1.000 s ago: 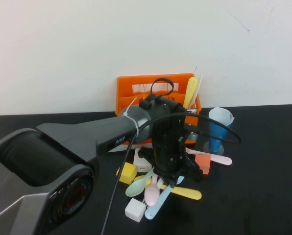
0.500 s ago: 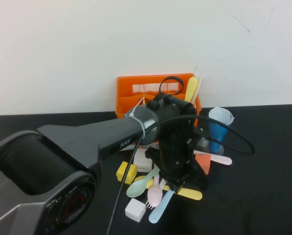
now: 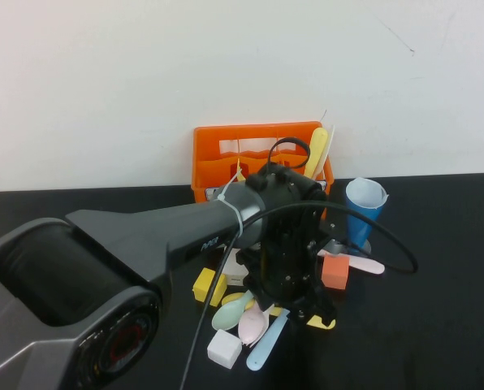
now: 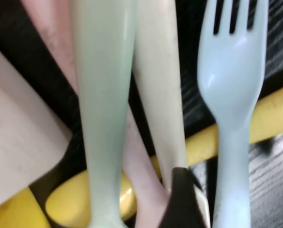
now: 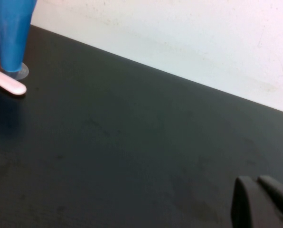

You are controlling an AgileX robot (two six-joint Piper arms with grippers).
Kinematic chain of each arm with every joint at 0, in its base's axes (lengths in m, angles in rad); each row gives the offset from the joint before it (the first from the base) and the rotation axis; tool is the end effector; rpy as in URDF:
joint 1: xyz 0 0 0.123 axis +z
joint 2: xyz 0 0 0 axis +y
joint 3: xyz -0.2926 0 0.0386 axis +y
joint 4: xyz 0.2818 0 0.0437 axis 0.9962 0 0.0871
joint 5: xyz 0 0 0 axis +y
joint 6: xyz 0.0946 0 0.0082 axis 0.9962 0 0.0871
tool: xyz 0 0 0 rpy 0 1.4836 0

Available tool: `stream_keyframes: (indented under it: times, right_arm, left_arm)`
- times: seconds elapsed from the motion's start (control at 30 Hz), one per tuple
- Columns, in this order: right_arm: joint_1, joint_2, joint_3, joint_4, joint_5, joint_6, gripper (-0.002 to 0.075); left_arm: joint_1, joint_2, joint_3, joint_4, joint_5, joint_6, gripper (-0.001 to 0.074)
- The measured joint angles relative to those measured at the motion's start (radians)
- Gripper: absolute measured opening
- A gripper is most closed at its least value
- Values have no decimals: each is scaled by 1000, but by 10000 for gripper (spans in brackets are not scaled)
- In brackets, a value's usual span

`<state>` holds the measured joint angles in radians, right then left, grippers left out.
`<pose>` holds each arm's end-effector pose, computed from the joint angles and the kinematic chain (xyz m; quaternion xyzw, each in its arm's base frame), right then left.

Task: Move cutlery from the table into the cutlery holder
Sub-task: Pick up the fork

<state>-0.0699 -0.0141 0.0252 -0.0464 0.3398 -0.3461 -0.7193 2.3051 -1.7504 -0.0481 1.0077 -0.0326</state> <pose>0.0805 -0.0071 0.1733 -0.1218 0.7844 -0.1445 0.5907 0.3708 -0.3299 0.1086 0.3250 0.9443 -0.0370 0.0367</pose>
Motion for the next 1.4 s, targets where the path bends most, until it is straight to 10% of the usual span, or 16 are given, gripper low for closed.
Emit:
stream_keyframes:
  times: [0.7,0.93,1.4]
  right_arm:
    - [0,0,0,0,0,-2,-3]
    - [0,0,0,0,0,-2,-3]
    - [0,0,0,0,0,-2,-3]
  left_arm:
    - [-1,36,1,-48,-10,-1,337]
    - [-1,36,1,-48,-10,-1,119]
    - [-27,-155,9,-8,-73,11,120]
